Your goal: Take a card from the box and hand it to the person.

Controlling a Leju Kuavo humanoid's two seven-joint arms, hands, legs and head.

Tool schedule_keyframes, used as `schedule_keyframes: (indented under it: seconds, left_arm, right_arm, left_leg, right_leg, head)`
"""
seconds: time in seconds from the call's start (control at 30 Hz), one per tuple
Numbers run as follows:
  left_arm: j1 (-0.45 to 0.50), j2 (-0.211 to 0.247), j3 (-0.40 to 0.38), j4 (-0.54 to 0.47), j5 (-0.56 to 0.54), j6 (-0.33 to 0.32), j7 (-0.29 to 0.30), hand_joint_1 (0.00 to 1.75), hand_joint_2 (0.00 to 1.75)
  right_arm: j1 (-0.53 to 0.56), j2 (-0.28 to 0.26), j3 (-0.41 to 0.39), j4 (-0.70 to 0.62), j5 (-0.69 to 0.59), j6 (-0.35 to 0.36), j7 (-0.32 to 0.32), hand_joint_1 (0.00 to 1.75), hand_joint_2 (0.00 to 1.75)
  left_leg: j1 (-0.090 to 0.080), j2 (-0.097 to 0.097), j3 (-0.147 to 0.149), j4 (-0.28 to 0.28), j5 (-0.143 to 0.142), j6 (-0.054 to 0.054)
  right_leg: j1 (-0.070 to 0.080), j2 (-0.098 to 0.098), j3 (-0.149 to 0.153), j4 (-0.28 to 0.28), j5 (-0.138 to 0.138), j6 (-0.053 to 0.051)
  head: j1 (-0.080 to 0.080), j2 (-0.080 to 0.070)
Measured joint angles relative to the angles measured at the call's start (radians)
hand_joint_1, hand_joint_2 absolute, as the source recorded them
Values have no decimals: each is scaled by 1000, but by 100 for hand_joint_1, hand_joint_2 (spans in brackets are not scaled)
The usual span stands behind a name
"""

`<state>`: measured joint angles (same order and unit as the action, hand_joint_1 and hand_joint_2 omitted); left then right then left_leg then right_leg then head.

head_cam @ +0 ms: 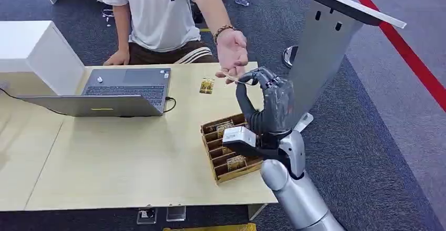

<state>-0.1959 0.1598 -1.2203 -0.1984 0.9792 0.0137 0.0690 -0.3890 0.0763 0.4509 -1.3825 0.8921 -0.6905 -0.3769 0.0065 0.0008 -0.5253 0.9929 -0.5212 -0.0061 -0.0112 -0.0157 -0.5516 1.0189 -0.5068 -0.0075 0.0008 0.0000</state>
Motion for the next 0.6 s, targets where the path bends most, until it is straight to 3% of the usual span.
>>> schedule_keyframes:
  seconds: [0.23, 0.43, 0.47, 0.53, 0.6]
  left_arm:
    - [0, -2, -3, 0, 5, 1, 0, 0, 175]
    - [0, -2, -3, 0, 8, -3, 0, 0, 175]
    - [0, -2, -3, 0, 8, -5, 0, 0, 175]
    - [1, -2, -4, 0, 8, -8, 0, 0, 175]
    - [1, -2, -4, 0, 6, -8, 0, 0, 175]
  right_arm:
    - [-11, 27, 0, 62, 174, 0, 78, 148, 175]
    - [-17, 38, 0, 114, 173, -1, 87, 148, 175]
    - [-19, 40, 0, 119, 172, -1, 82, 40, 175]
    - [-21, 40, 0, 132, 160, -1, 73, 40, 175]
    - [-23, 40, 0, 142, 143, -1, 69, 7, 175]
  left_leg:
    - [0, 0, 0, 0, 0, 0]
    - [0, 0, 0, 0, 0, 0]
    - [0, 0, 0, 0, 0, 0]
    - [0, 0, 0, 0, 0, 0]
    - [0, 0, 0, 0, 0, 0]
  right_leg:
    - [0, 0, 0, 0, 0, 0]
    - [0, 0, 0, 0, 0, 0]
    - [0, 0, 0, 0, 0, 0]
    - [0, 0, 0, 0, 0, 0]
    - [0, 0, 0, 0, 0, 0]
  head:
    - [1, 0]
    - [1, 0]
    - [1, 0]
    - [2, 0]
    - [1, 0]
